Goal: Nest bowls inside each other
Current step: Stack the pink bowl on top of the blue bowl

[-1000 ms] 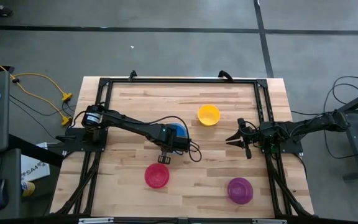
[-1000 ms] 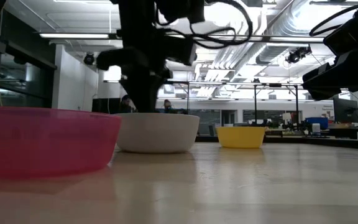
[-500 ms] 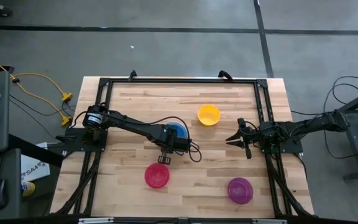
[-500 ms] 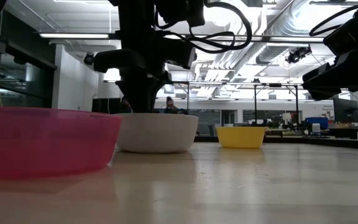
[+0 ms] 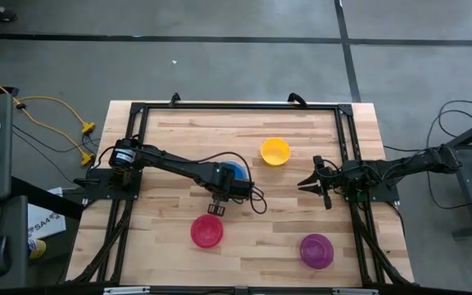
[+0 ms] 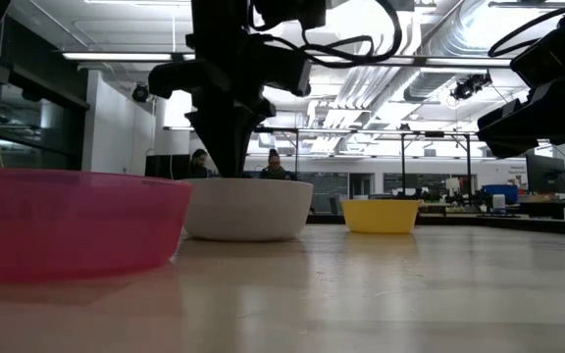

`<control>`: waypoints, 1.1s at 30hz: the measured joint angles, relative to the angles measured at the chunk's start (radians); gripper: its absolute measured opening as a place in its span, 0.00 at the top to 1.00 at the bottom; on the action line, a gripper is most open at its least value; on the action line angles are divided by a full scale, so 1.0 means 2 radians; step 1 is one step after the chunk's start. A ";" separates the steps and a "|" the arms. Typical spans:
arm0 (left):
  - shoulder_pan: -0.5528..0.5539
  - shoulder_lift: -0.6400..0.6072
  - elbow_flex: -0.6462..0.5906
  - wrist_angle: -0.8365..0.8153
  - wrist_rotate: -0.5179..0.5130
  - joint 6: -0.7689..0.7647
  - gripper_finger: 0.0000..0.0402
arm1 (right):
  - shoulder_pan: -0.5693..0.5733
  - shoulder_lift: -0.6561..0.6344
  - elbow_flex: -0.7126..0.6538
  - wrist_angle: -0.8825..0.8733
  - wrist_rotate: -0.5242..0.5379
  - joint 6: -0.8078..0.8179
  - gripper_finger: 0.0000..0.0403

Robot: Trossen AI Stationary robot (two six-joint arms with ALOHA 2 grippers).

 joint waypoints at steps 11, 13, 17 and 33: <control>0.000 -0.023 0.005 -0.027 0.001 -0.020 0.92 | 0.000 0.000 0.000 0.000 0.000 0.000 0.86; -0.001 -0.033 0.005 -0.033 0.001 -0.037 0.92 | 0.000 0.000 0.000 0.000 0.000 0.000 0.86; -0.010 -0.048 0.005 -0.046 0.000 -0.067 0.92 | 0.000 0.000 0.000 0.000 0.000 0.000 0.86; -0.054 -0.055 -0.032 -0.031 0.031 -0.208 0.92 | 0.000 0.000 0.000 0.000 0.000 0.000 0.86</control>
